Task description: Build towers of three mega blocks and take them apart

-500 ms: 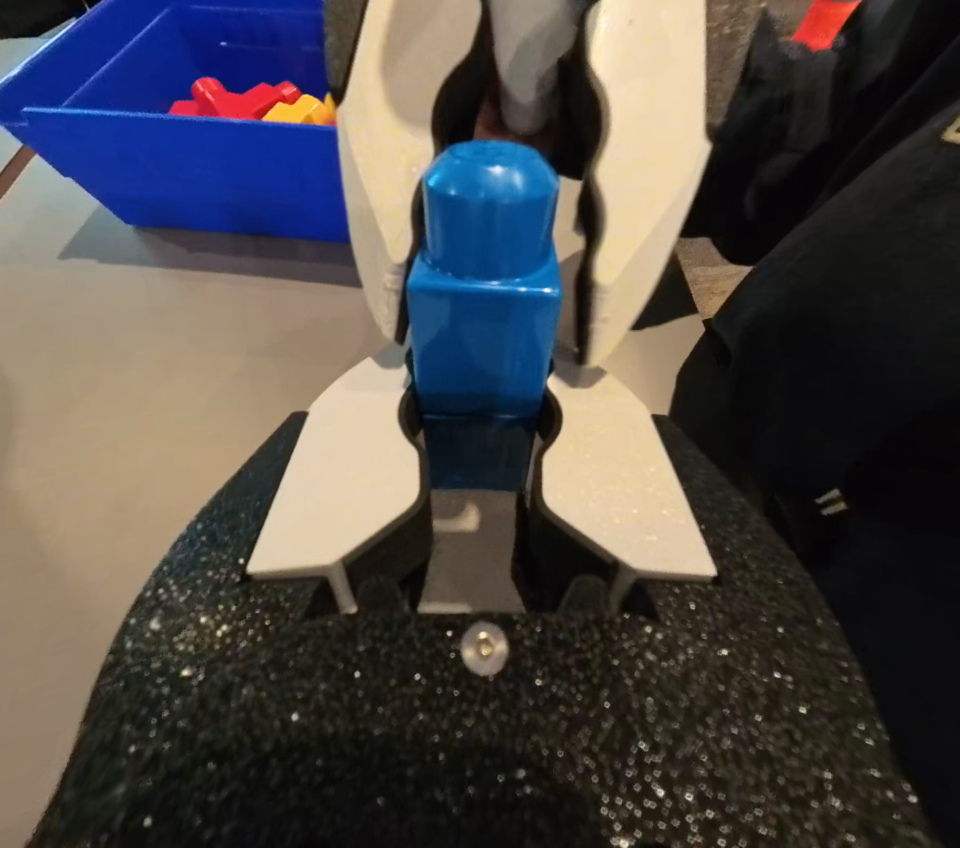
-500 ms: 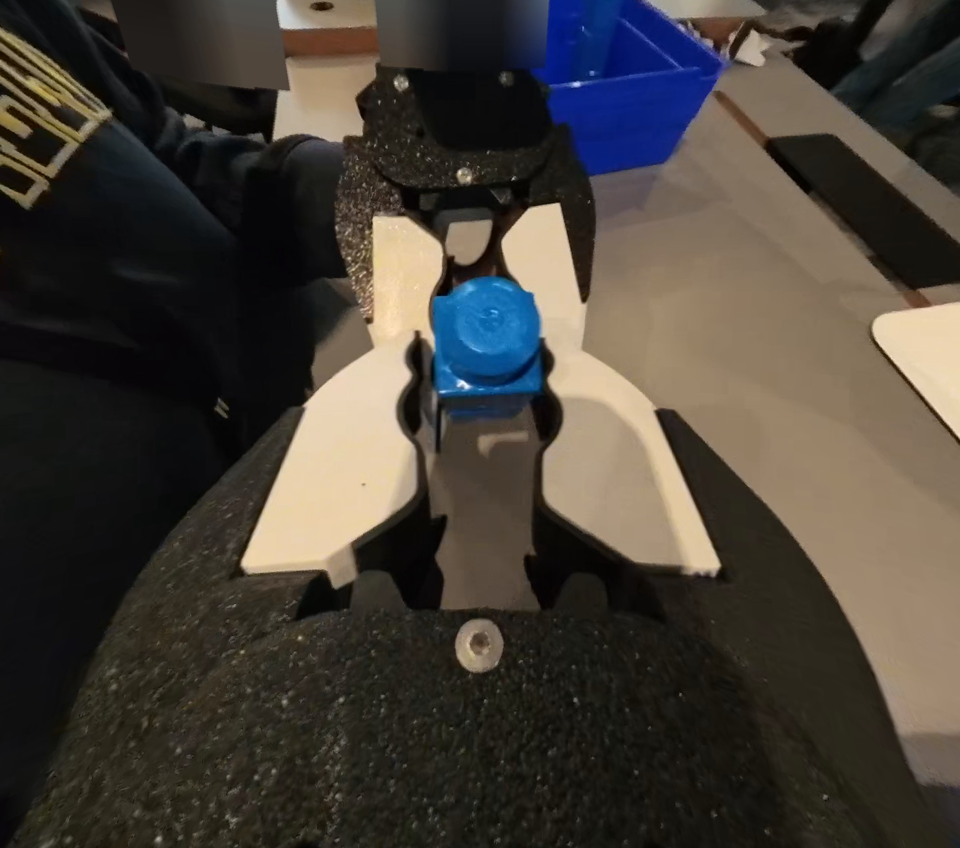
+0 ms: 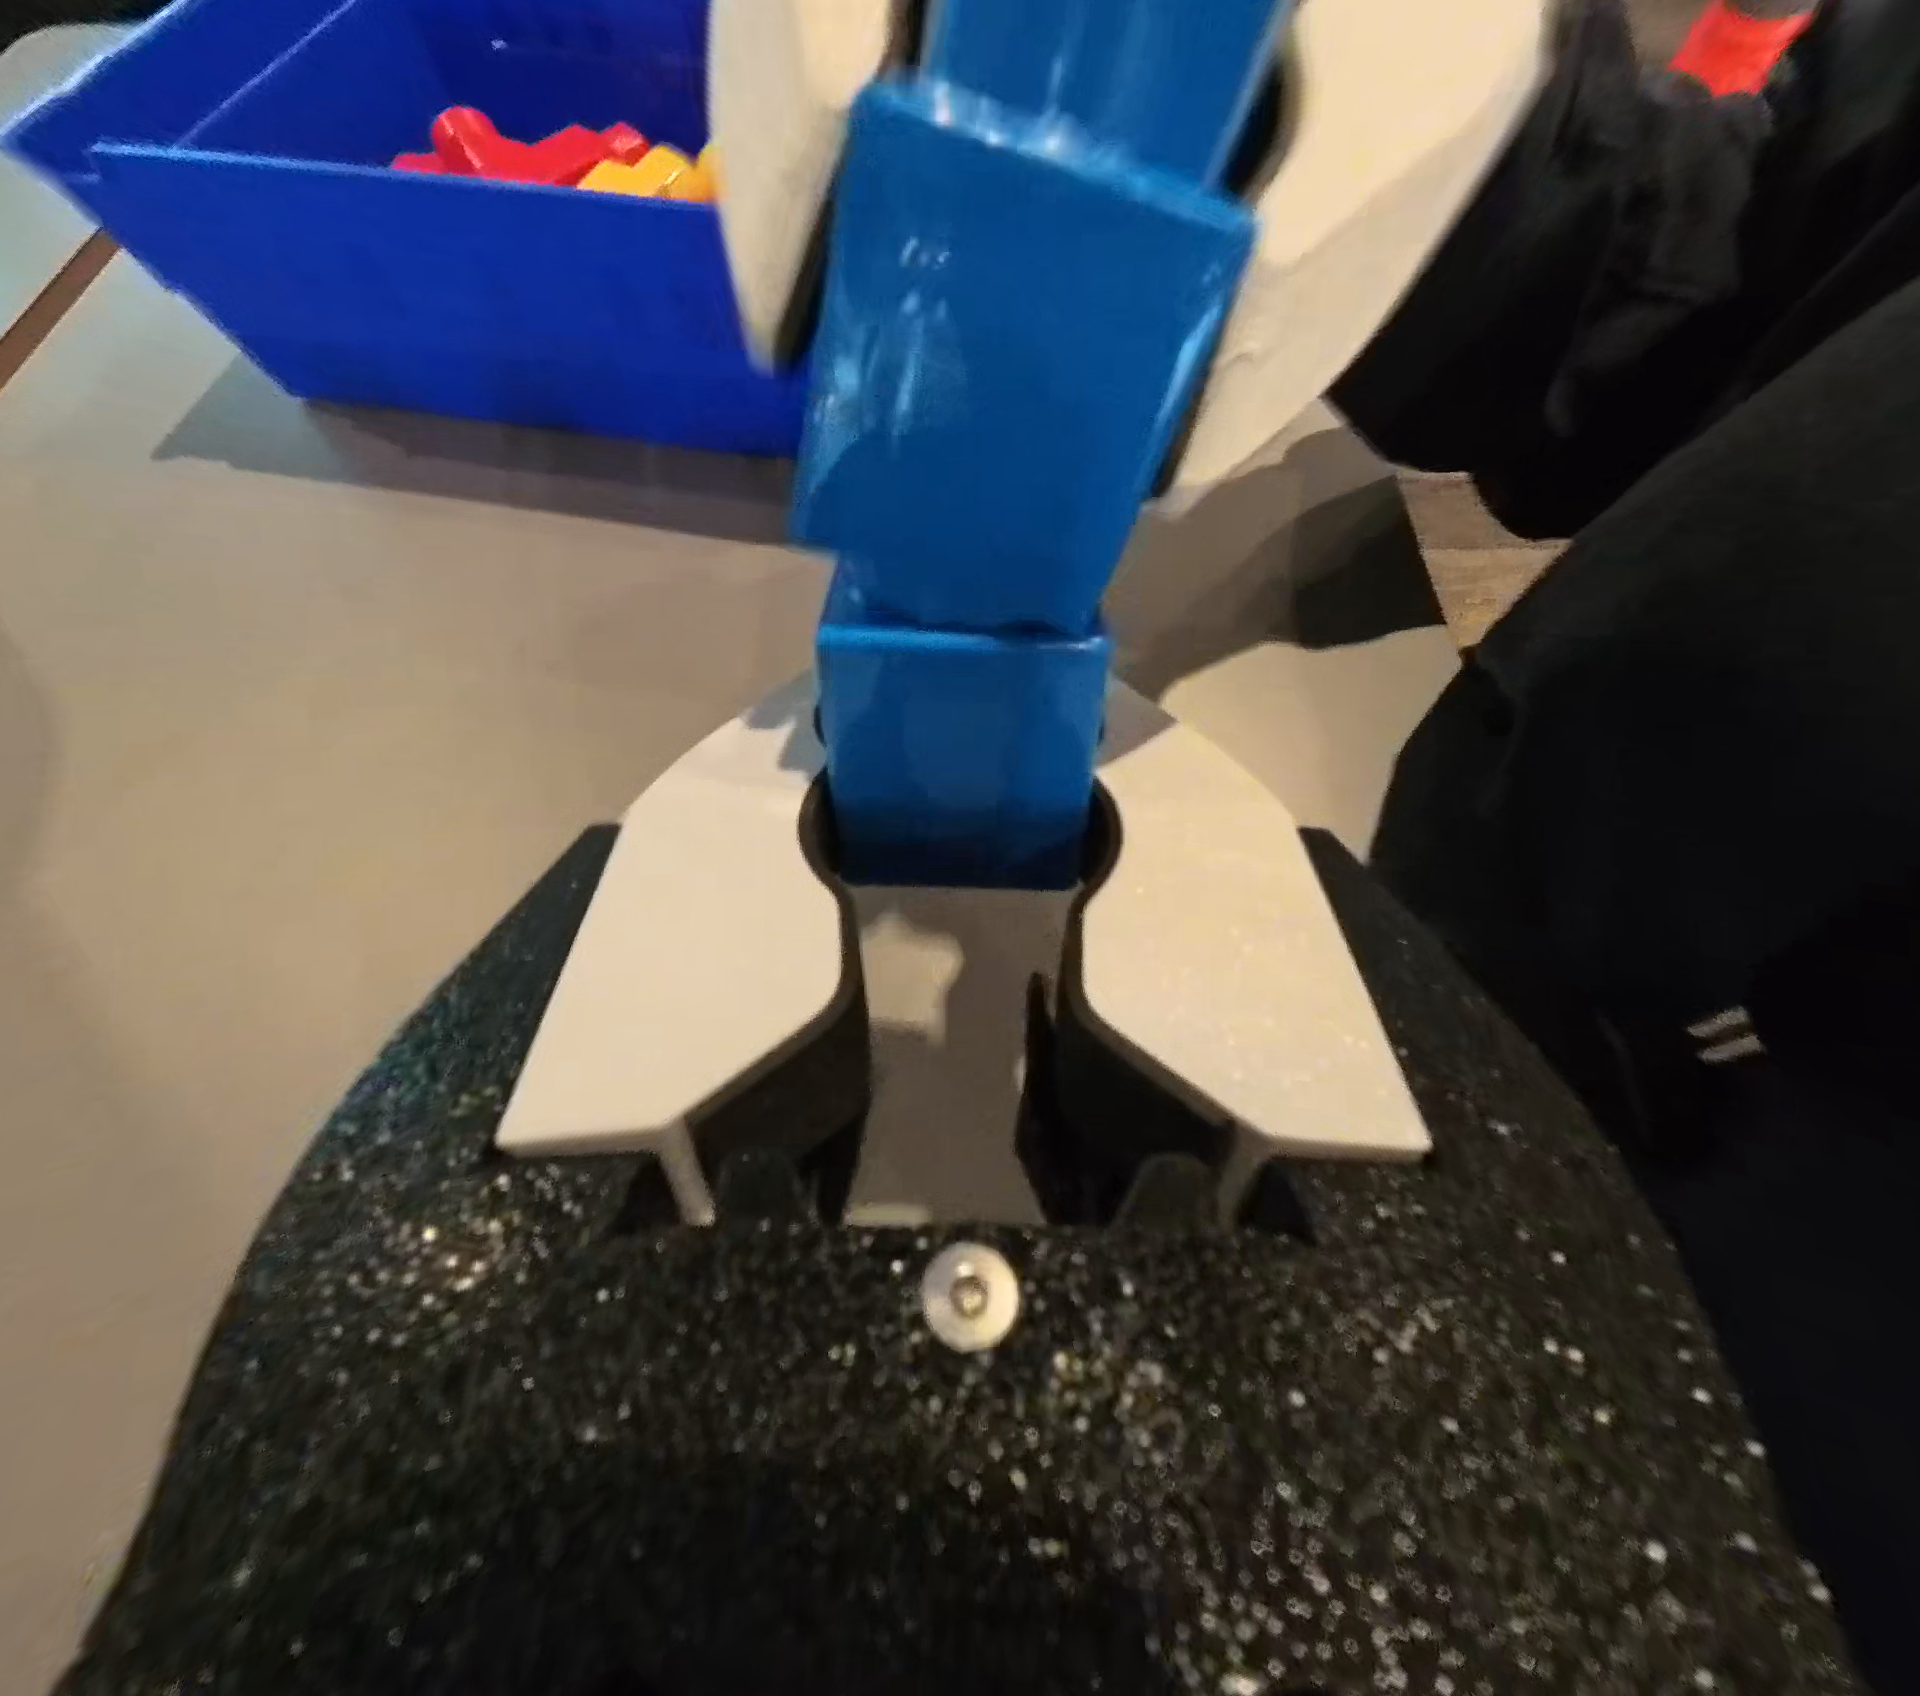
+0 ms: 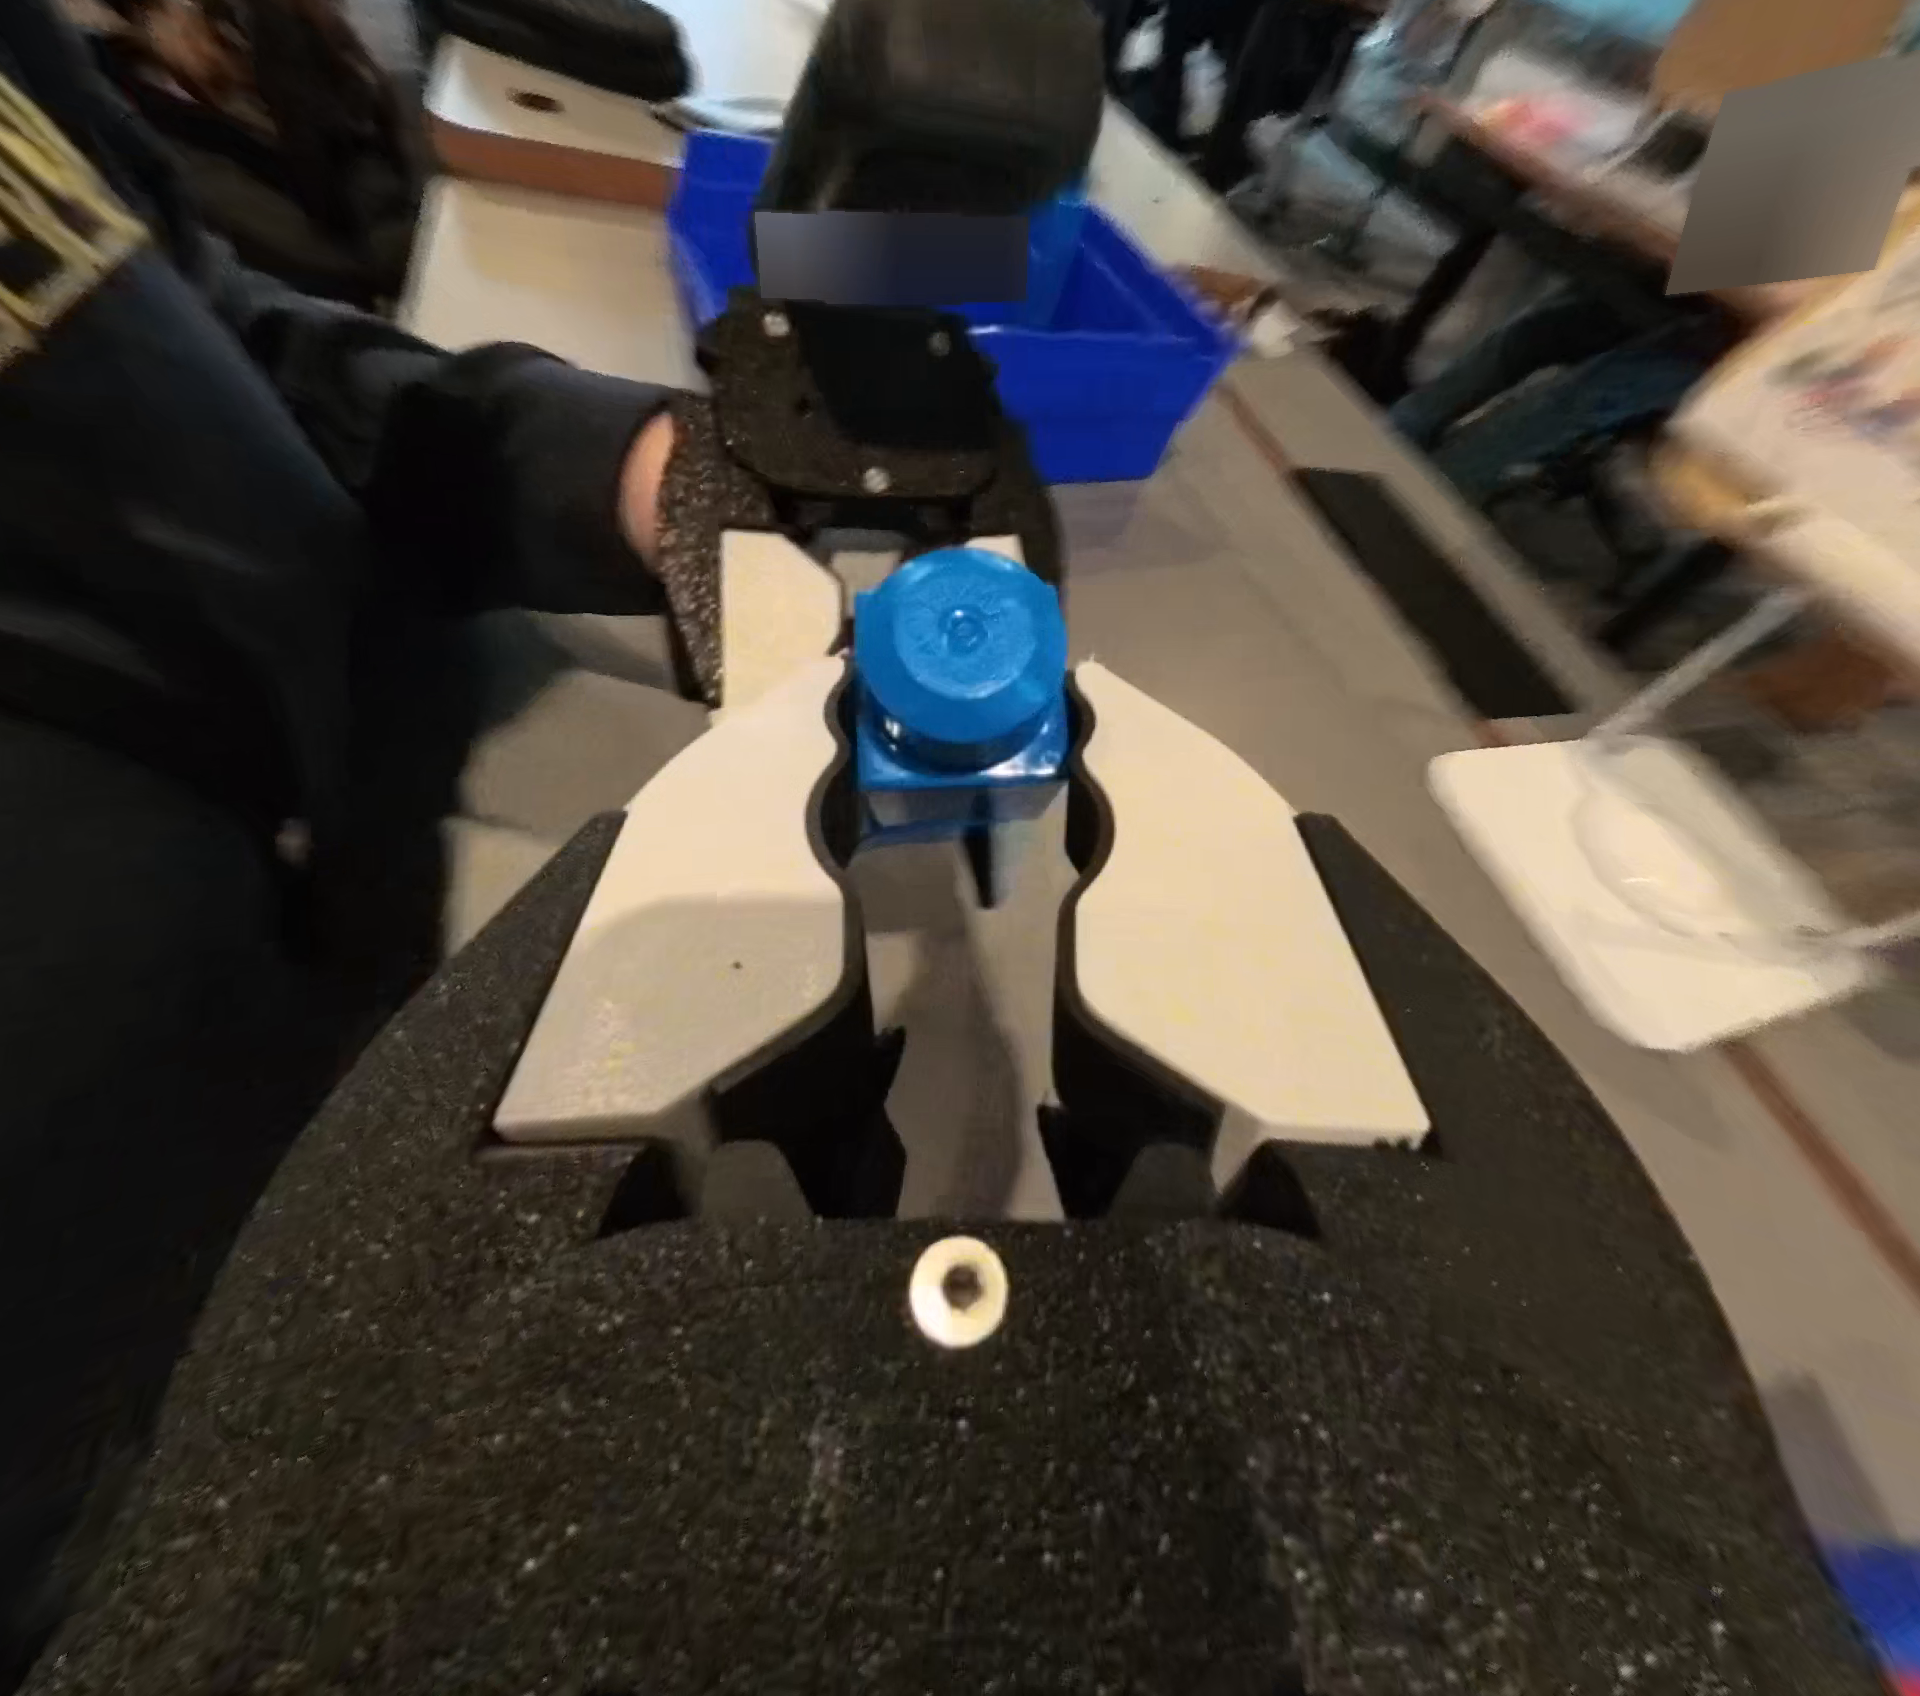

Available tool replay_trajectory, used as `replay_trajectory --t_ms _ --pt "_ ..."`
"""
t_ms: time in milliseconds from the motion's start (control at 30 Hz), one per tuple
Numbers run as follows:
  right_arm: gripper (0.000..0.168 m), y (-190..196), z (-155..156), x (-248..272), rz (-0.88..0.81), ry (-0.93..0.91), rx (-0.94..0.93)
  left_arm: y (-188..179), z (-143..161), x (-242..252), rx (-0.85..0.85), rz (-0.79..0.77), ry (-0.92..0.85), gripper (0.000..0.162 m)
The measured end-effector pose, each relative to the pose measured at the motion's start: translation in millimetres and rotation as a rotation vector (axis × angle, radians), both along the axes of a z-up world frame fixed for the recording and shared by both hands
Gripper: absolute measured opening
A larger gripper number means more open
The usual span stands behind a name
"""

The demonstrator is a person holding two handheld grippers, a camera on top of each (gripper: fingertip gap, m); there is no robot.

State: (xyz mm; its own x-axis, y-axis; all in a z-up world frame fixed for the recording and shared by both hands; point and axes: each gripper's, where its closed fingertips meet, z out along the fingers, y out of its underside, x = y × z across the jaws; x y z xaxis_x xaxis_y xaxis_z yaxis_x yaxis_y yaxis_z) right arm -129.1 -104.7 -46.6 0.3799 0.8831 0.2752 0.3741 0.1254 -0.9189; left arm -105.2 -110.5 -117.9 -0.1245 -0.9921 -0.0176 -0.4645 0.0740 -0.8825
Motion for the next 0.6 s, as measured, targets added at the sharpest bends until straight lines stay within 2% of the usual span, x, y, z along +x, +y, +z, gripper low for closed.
replay_trajectory --t_ms 33,67,167,267,333,433,567,600 --pt "0.036 3.4 10.2 7.2 -0.065 -0.002 0.117 5.1 -4.8 -2.2 -0.005 0.027 0.027 0.040" --pt "0.036 5.4 19.2 18.4 -0.126 -0.011 0.191 9.8 -10.1 -5.3 -0.017 0.045 0.042 0.039" --pt "0.036 20.6 16.8 75.5 -0.354 -0.086 0.120 12.3 -6.9 -11.6 -0.078 0.049 -0.025 0.040" --pt "0.037 35.6 -29.8 164.6 -0.675 -0.305 -0.148 15.2 0.2 -14.1 -0.055 0.061 -0.065 0.040" --pt "0.037 31.9 -61.1 207.0 -0.802 -0.432 -0.315 16.8 1.6 -13.6 -0.043 0.067 -0.071 0.040" --pt "0.037 25.3 -89.2 227.7 -0.837 -0.493 -0.483 15.5 1.6 -11.2 -0.036 0.061 -0.070 0.040" --pt "0.041 27.1 -95.1 234.2 -0.854 -0.506 -0.502 12.3 1.1 -8.6 -0.027 0.047 -0.063 0.040" --pt "0.049 28.0 -93.6 235.5 -0.863 -0.501 -0.494 12.0 0.8 -8.4 -0.027 0.045 -0.061 0.040"
